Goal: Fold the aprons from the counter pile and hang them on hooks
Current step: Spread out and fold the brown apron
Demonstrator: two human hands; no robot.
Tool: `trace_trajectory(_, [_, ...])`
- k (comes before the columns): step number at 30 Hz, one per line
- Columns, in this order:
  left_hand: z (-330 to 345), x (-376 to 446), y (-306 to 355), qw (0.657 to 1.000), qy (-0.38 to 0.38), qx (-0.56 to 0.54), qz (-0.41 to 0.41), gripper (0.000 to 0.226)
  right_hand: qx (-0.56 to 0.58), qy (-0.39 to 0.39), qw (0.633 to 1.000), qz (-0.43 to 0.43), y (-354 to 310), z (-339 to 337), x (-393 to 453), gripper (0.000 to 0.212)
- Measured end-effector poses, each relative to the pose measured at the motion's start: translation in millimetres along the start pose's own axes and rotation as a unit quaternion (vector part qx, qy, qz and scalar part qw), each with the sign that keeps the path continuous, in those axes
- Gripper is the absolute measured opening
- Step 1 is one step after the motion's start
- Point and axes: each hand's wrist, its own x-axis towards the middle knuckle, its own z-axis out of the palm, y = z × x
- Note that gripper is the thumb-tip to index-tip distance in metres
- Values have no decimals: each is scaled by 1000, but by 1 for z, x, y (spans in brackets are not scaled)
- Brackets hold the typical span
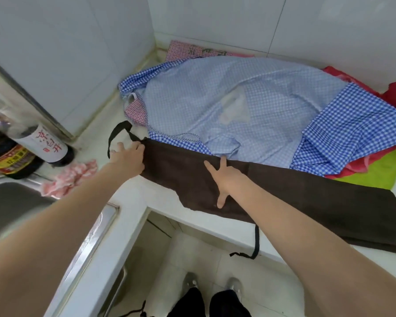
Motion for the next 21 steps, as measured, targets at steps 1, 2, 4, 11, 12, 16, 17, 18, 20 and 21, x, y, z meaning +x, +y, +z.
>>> trace_trajectory(1, [-1,3,-7,999,4,-51,-12,61,-16,-20,1000,7,-2,-1,3,135])
trace_trajectory(2, [-4,8,-13,993,13,-111,-25,63,-30,-36,999,15,-5,-2,7,136])
trace_trajectory(4, [-8,18,-23,974,16,-219,-59,61,-49,-64,996,35,-16,-10,10,134])
trace_trajectory(11, [8,24,-31,936,-126,-326,46,61,218,69,973,-20,-39,-60,33,38])
trace_trajectory(12, [9,25,-35,935,-110,-332,57,62,257,111,959,-37,-46,-62,41,44])
trace_trajectory(16, [1,20,-38,926,-42,-341,156,60,360,150,918,-73,-71,-66,62,63])
trace_trajectory(17, [-3,17,-35,922,-31,-338,188,56,327,141,933,-60,-74,-66,66,62])
trace_trajectory(18, [-8,14,-34,919,-20,-332,211,51,295,138,944,-45,-77,-66,71,57])
trace_trajectory(20, [-12,13,-36,922,15,-310,230,45,306,160,938,-32,-81,-68,73,42])
trace_trajectory(21, [-16,13,-37,924,40,-301,232,46,329,178,927,-37,-81,-70,73,35])
